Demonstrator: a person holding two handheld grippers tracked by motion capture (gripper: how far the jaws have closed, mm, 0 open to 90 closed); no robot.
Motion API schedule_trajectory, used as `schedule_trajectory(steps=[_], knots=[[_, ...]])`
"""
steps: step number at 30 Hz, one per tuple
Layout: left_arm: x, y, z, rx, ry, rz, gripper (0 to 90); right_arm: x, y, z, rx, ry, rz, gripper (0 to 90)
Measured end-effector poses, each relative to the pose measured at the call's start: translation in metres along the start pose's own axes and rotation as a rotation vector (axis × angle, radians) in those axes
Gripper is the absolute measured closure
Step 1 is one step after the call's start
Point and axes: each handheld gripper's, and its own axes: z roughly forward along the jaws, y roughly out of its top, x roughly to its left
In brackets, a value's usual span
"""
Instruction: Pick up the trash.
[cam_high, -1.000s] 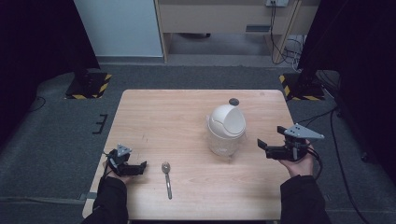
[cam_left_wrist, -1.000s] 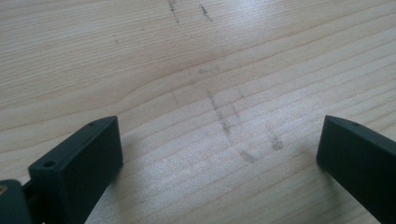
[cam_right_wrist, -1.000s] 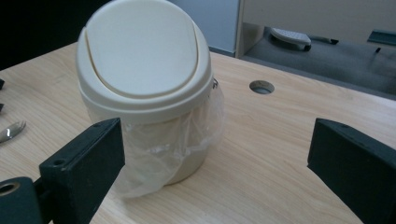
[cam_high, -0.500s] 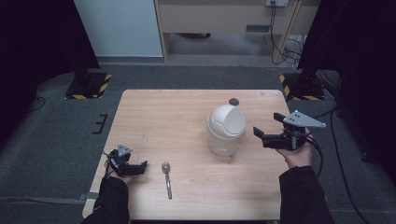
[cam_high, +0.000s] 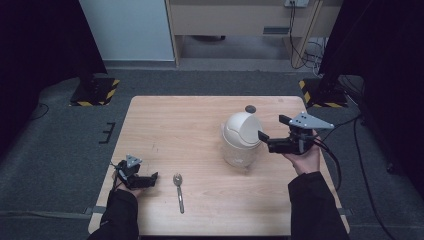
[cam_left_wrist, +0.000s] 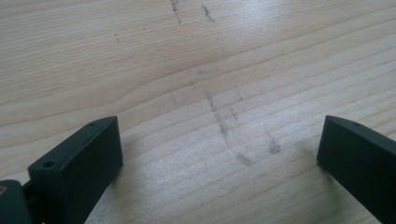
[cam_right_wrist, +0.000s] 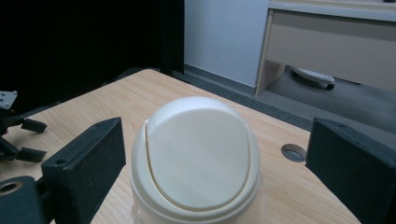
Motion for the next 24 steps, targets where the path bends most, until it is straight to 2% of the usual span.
schedule_trajectory(steps=[11, 24], knots=[[-0.001, 0.0, 0.0, -0.001, 0.0, 0.0, 0.0, 0.015, -0.014, 0.034, 0.05, 0.048, 0.001, 6.6], [-0.001, 0.0, 0.001, -0.001, 0.001, -0.001, 0.0, 0.024, -0.041, 0.059, 0.138, 0.079, 0.016, 7.0]])
